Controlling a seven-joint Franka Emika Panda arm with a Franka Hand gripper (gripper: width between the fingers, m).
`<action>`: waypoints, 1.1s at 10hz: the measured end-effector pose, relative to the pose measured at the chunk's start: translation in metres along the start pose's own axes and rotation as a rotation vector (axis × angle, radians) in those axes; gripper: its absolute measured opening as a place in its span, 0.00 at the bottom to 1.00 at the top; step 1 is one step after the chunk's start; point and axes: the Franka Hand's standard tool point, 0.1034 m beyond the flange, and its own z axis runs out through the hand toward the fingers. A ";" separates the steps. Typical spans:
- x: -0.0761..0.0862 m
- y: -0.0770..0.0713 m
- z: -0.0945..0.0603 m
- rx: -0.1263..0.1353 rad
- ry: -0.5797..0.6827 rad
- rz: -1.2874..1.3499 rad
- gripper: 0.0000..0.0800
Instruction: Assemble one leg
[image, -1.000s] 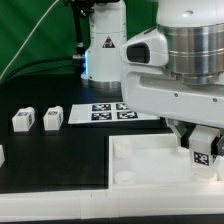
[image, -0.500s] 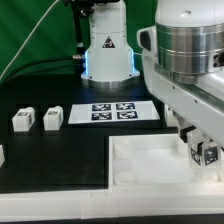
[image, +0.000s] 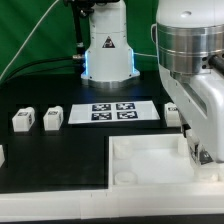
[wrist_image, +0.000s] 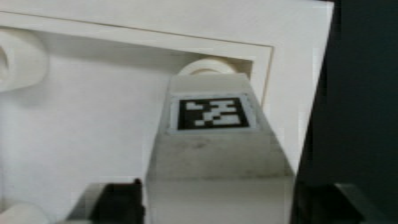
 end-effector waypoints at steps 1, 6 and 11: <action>-0.005 0.000 0.001 -0.002 0.000 -0.073 0.75; -0.011 0.001 0.003 -0.005 0.002 -0.565 0.81; -0.009 0.000 0.002 -0.006 0.003 -1.168 0.81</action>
Offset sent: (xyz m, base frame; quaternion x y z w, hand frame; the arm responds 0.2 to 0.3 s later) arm -0.0016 0.0061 -0.0005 -0.0159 0.0115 -0.3193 0.9474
